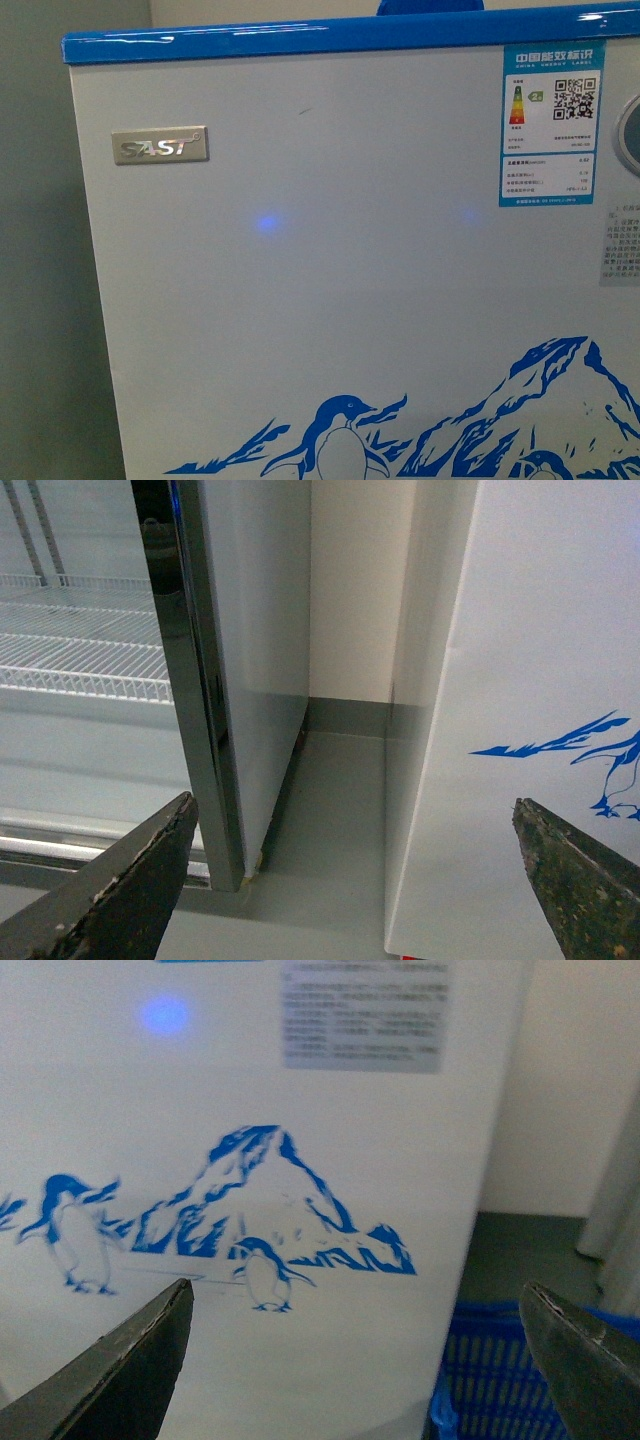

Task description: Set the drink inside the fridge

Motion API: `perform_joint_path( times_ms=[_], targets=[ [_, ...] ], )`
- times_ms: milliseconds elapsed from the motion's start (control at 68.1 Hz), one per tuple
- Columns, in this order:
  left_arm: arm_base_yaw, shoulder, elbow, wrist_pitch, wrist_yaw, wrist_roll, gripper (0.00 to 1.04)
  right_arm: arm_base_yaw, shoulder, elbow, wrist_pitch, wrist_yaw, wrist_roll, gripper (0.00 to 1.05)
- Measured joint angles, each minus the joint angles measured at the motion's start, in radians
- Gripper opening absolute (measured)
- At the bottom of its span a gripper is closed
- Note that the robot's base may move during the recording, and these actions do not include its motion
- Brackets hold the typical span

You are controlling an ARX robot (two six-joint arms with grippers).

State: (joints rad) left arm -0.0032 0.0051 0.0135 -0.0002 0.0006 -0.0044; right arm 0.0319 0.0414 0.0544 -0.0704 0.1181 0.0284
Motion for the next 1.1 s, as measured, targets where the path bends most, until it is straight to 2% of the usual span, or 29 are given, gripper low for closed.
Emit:
perform_joint_path(
  times_ms=[29,73,132,264,308,426,499,602,778,895,1101],
  targets=[
    [0.0,0.0,0.0,0.0,-0.001,0.0,0.97,0.031,0.079,0.04,-0.106,0.141,0.046,0.98],
    [0.0,0.0,0.0,0.0,0.0,0.0,0.97,0.009,0.173,0.063,-0.154,0.215,0.057,0.98],
    [0.0,0.0,0.0,0.0,-0.001,0.0,0.97,-0.068,0.28,0.065,-0.139,0.197,0.058,0.98],
    [0.0,0.0,0.0,0.0,-0.001,0.0,0.97,-0.362,0.559,0.096,0.059,-0.042,-0.017,0.98],
    [0.0,0.0,0.0,0.0,0.0,0.0,0.97,-0.488,0.706,0.134,0.162,-0.137,-0.068,0.98],
    [0.0,0.0,0.0,0.0,-0.001,0.0,0.97,-0.706,1.054,0.238,0.364,-0.257,-0.186,0.98],
    [0.0,0.0,0.0,0.0,0.0,0.0,0.97,-0.803,1.295,0.324,0.445,-0.276,-0.252,0.98],
    [0.0,-0.001,0.0,0.0,0.0,0.0,0.97,-0.863,1.535,0.404,0.48,-0.314,-0.33,0.98],
    [0.0,-0.001,0.0,0.0,0.0,0.0,0.97,-0.914,1.893,0.587,0.555,-0.311,-0.428,0.98],
    [0.0,-0.001,0.0,0.0,0.0,0.0,0.97,-0.918,2.132,0.723,0.554,-0.312,-0.486,0.98],
    [0.0,-0.001,0.0,0.0,0.0,0.0,0.97,-0.878,2.448,0.927,0.566,-0.293,-0.497,0.98]
  ],
)
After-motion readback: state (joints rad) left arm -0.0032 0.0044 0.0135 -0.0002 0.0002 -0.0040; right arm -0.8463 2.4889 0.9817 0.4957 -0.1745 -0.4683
